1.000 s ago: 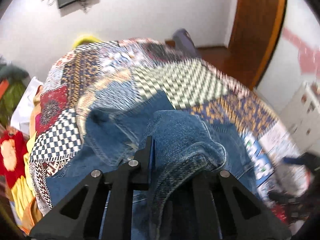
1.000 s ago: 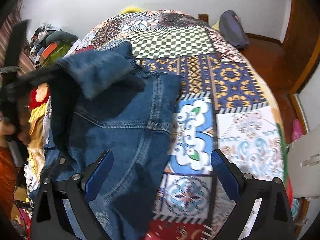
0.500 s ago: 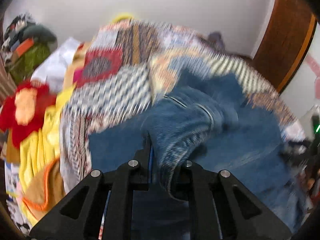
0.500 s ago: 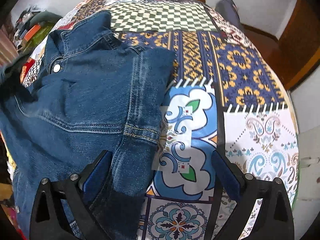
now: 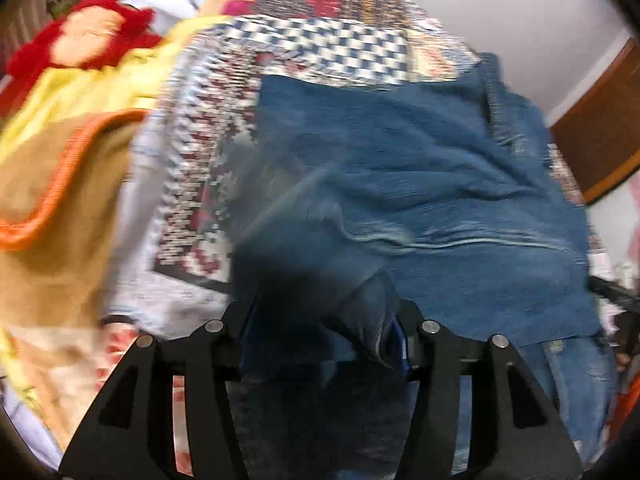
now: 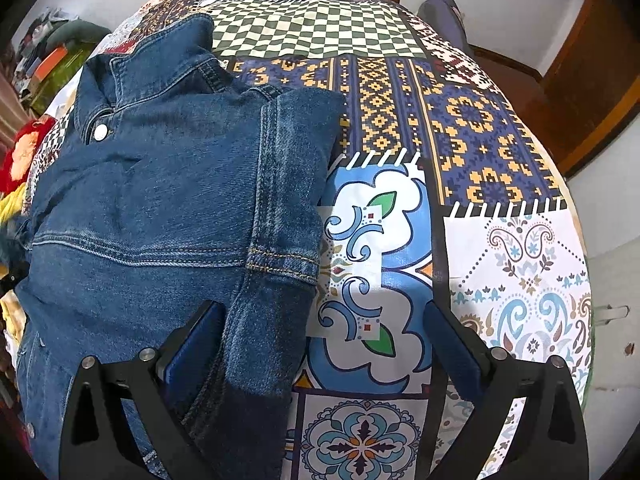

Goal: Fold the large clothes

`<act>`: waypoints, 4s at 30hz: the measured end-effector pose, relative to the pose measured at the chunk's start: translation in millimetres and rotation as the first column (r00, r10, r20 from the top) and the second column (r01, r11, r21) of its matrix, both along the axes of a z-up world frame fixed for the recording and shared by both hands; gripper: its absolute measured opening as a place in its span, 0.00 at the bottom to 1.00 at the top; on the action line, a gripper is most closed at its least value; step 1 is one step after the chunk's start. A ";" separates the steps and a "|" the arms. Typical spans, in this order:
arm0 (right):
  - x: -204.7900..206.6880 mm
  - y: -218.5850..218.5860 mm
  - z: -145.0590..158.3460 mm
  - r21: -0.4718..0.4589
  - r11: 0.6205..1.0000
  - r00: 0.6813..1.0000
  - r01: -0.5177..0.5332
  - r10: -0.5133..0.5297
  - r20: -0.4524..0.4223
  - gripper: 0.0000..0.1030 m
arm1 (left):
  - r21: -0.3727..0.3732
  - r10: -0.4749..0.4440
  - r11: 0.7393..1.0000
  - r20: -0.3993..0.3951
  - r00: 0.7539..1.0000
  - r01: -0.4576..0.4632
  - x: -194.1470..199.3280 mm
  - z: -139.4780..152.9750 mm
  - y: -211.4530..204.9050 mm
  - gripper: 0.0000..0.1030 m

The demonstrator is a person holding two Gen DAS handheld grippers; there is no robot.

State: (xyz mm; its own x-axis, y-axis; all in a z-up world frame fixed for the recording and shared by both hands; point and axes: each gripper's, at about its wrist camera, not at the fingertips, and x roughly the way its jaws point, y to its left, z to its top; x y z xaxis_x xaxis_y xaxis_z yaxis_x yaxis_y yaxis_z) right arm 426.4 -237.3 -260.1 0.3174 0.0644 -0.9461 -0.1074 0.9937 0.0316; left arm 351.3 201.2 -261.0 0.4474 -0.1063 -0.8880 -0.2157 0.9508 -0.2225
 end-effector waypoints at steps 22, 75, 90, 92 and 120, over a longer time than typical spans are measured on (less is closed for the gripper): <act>27.0 6.3 67.9 0.136 0.990 0.988 -0.050 0.029 0.151 0.96 | 0.254 -0.123 0.962 0.073 0.990 0.101 47.3 77.4 28.5 0.80; 176.4 68.5 23.3 -0.242 0.968 0.962 -0.061 0.121 0.243 0.90 | 0.345 -0.029 0.937 -0.060 0.998 0.048 144.4 -4.0 52.3 0.30; 35.3 52.5 141.3 0.077 0.987 0.931 -0.139 0.104 0.349 0.90 | 0.344 -0.080 0.939 0.185 0.979 0.011 50.3 139.3 12.4 0.44; 15.2 49.3 154.9 0.067 0.987 0.923 -0.146 0.112 0.367 0.90 | 0.347 -0.102 0.938 0.215 0.971 0.022 28.9 154.4 1.1 0.48; -152.3 9.7 51.3 0.184 0.980 0.997 -0.080 0.076 0.027 0.89 | -0.007 0.078 0.997 -0.059 0.995 -0.079 -158.1 33.4 -24.7 0.88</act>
